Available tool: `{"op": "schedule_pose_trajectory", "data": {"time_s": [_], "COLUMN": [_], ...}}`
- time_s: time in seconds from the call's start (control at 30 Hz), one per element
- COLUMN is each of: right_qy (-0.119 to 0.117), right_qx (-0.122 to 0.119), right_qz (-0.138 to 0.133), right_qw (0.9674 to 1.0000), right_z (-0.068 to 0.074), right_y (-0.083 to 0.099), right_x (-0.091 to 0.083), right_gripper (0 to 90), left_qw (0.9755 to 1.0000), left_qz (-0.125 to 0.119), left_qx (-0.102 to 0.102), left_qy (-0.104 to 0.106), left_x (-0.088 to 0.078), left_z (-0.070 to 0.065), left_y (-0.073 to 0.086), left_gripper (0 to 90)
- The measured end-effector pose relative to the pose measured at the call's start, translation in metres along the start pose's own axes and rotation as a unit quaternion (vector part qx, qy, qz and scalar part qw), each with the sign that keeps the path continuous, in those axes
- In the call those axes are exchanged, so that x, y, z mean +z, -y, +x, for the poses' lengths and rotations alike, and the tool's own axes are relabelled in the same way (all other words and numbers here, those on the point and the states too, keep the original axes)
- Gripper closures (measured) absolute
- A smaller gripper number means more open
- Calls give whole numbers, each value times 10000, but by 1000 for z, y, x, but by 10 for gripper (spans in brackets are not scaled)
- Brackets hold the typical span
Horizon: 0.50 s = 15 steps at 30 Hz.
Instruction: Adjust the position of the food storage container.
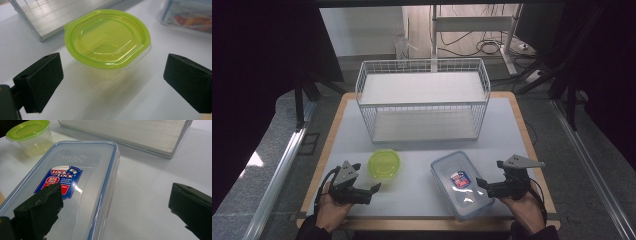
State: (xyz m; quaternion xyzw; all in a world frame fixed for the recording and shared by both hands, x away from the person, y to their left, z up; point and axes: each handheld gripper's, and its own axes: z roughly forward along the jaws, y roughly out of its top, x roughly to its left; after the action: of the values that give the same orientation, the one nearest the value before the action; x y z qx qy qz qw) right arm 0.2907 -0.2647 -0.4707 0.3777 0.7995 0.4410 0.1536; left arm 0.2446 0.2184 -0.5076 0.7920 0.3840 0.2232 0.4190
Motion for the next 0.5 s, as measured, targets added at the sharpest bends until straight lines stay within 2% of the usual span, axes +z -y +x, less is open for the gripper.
{"op": "schedule_pose_trajectory", "data": {"time_s": [0.1,0.17,0.3,0.5], "right_qy": [-40,-21,-93,-88], "right_qx": [29,49,152,219], "right_qz": [52,63,105,113], "right_qw": [10000,10000,9998,9997], "right_z": [-1,-1,-1,0], "right_y": [1,1,1,1], "right_x": [1,2,2,2], "right_gripper": [0,0,0,60], "left_qw": [10000,9999,9998,9995], "left_qz": [-50,-91,-180,-273], "left_qx": [9,-76,-122,-111], "left_qy": [-32,4,18,90], "left_x": [0,-1,-2,-3], "left_z": [1,2,4,5], "left_y": [1,2,3,3], "left_gripper": [20,17,9,8]}}
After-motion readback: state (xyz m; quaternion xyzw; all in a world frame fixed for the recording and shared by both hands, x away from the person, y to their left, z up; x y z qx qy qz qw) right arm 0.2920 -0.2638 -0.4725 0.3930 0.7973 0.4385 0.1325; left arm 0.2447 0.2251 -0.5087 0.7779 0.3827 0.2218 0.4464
